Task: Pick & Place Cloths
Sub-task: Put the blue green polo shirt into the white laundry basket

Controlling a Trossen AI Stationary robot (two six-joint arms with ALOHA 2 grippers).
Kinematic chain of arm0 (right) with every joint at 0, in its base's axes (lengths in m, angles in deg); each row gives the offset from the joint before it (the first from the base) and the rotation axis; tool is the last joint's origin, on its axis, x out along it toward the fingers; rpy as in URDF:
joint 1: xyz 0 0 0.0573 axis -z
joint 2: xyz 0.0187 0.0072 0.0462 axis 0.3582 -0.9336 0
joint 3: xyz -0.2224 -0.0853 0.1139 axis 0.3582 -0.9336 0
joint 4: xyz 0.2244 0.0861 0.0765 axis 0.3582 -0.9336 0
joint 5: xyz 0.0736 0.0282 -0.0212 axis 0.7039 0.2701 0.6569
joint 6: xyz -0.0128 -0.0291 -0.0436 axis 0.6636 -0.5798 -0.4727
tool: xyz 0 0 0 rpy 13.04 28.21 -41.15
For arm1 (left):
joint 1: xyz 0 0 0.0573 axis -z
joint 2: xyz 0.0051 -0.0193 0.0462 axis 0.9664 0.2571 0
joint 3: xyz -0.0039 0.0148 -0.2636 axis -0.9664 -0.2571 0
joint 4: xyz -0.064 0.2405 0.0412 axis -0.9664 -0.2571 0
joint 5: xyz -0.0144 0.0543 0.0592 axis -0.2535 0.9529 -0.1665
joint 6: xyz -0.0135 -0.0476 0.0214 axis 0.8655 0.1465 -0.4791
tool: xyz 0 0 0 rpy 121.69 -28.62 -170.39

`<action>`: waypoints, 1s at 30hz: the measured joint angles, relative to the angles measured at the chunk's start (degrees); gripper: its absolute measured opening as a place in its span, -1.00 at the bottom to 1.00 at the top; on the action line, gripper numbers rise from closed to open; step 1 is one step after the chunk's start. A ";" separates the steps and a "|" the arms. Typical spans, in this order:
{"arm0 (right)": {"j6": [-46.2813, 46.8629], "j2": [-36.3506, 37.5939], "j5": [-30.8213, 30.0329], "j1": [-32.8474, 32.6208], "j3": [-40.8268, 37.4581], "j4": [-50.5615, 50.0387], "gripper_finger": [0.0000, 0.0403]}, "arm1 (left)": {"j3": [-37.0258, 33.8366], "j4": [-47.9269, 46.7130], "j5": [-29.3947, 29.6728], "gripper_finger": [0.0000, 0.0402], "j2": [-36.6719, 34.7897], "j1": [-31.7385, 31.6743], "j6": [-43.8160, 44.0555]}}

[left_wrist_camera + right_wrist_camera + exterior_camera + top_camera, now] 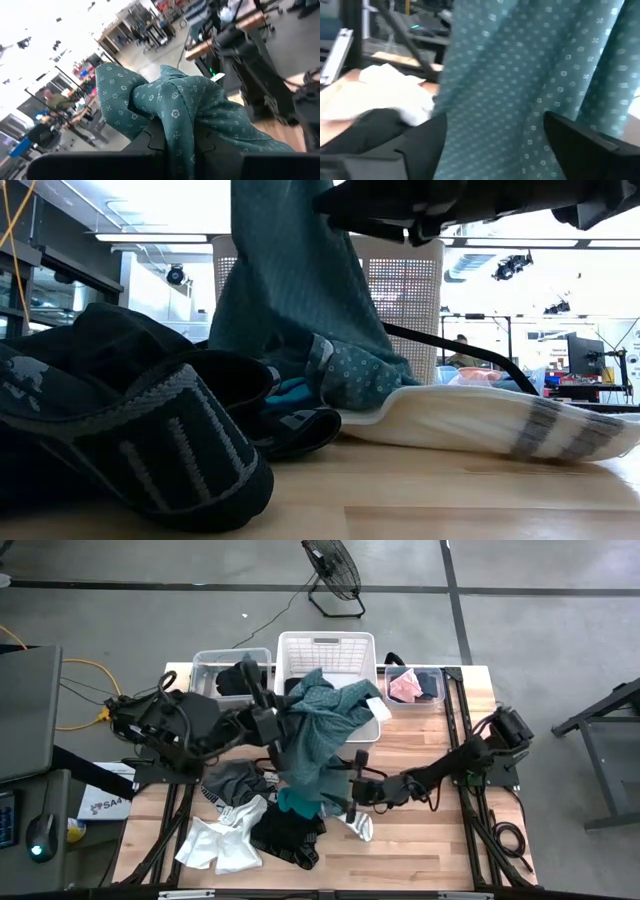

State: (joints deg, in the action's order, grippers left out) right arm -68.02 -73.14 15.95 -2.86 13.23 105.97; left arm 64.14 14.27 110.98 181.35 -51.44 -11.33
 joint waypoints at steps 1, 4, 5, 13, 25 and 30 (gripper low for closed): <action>-1.04 -0.15 -1.28 -0.02 0.00 1.04 0.67 | 0.00 1.03 -0.28 -0.89 0.00 0.00 -0.82; -3.70 -0.15 -3.77 0.54 0.21 3.25 0.75 | 0.00 3.19 -1.40 -0.89 0.00 0.00 -1.84; -3.94 -0.15 -3.69 0.91 0.53 3.27 0.76 | 0.00 3.72 -1.49 -0.89 0.00 0.00 -2.15; -8.02 -0.17 -0.21 5.90 5.26 2.53 0.73 | 0.00 7.08 -7.08 -0.89 0.00 0.02 -2.11; 0.31 -0.17 22.19 12.98 14.91 -3.78 0.69 | 0.00 6.88 -13.29 -0.89 0.00 0.02 0.88; 5.94 -0.17 37.47 13.31 17.92 -9.14 0.63 | 0.00 6.85 -13.23 -0.89 0.00 0.02 0.90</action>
State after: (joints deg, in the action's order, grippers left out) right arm -62.08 -73.31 53.42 10.45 31.15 96.83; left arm 64.14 21.11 97.75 181.35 -51.42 -10.43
